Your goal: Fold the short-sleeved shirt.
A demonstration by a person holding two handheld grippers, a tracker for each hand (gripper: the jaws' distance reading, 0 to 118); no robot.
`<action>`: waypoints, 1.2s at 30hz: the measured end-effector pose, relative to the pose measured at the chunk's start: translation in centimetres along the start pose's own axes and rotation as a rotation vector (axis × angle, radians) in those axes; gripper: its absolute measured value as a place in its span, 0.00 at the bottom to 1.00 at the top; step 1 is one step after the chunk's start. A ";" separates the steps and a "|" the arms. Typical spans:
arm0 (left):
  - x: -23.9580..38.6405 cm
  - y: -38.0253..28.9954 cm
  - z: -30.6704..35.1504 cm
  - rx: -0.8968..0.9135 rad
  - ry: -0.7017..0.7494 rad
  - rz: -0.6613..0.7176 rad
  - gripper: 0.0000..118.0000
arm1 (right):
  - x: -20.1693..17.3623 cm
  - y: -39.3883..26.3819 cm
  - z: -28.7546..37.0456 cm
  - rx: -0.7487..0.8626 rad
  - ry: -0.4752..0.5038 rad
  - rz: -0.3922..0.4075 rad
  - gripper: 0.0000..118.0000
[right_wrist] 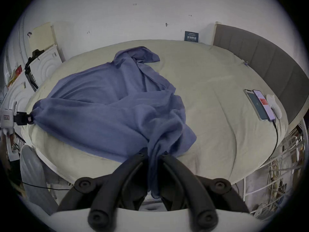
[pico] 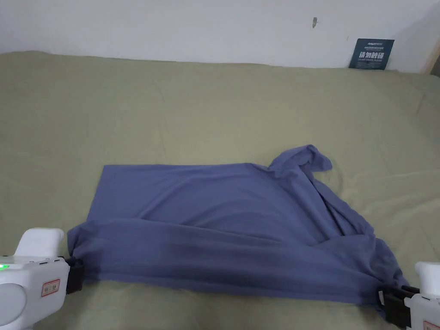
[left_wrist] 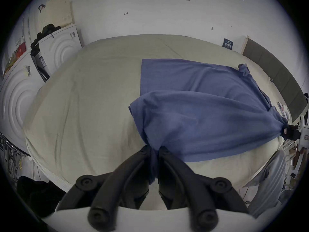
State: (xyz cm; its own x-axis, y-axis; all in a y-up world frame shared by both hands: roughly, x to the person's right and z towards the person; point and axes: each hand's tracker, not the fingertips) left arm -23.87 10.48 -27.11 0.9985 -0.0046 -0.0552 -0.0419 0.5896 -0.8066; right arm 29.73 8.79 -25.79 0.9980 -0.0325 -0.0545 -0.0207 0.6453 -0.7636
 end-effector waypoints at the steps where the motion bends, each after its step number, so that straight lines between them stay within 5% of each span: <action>1: -0.1 0.1 0.0 0.002 -0.003 0.005 0.09 | 0.2 0.0 0.2 0.002 0.004 -0.008 0.11; 2: -0.3 0.2 0.0 0.006 -0.014 0.020 0.20 | 0.3 0.1 0.4 0.007 0.010 -0.026 0.19; 3: -0.6 0.3 0.1 0.013 -0.035 0.041 0.48 | 0.4 0.4 0.6 0.004 0.022 -0.043 0.41; 4: -0.9 0.3 0.2 0.020 -0.040 0.058 0.91 | 0.6 0.7 0.8 -0.001 0.019 -0.055 0.79; 5: -1.2 0.4 0.3 0.024 -0.050 0.070 1.00 | 0.8 0.9 1.2 -0.007 0.021 -0.065 0.96; 6: -1.5 0.7 0.9 0.061 -0.059 0.100 1.00 | 1.0 1.2 1.6 0.010 0.036 -0.083 0.99; 9: -1.8 2.3 2.0 0.091 -0.063 0.100 0.96 | 0.9 3.2 3.4 0.090 0.053 -0.081 0.91; 10: -1.8 3.0 2.2 0.113 -0.053 0.092 0.87 | 0.9 4.1 3.6 0.107 0.050 -0.073 0.77; 11: -1.7 3.8 2.3 0.122 -0.045 0.073 0.68 | 0.9 5.0 3.8 0.152 0.051 -0.059 0.48; 12: -1.5 4.6 2.2 0.135 -0.034 0.055 0.35 | 0.8 5.8 3.7 0.186 0.041 -0.047 0.07; 13: -1.4 5.4 1.9 0.146 -0.026 0.043 0.00 | 0.5 6.9 3.6 0.203 0.019 -0.042 0.00; 18: -2.1 9.9 -1.9 0.142 -0.064 0.070 0.00 | 0.6 11.9 -0.6 0.181 0.064 -0.077 0.00; 26: -2.7 18.9 -10.9 0.049 0.016 0.057 0.03 | -1.7 16.8 -7.0 0.094 0.048 0.036 0.00; 27: -2.8 19.6 -12.2 0.035 0.016 0.051 0.09 | -1.9 17.2 -7.6 0.089 0.046 0.047 0.00; 30: -2.3 20.9 -15.5 -0.030 0.035 0.043 1.00 | -2.1 17.9 -9.2 0.072 0.044 0.061 0.00; 36: -1.1 21.6 -18.2 -0.075 0.107 -0.013 0.91 | -1.6 19.0 -11.0 0.046 0.025 0.082 0.00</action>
State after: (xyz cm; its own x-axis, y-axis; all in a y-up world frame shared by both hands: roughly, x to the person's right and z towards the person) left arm -26.52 8.48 -55.18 0.9896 -0.1000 -0.1037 -0.0358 0.5268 -0.8492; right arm 27.11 12.72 -47.23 0.9913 0.0034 -0.1315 -0.0986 0.6810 -0.7257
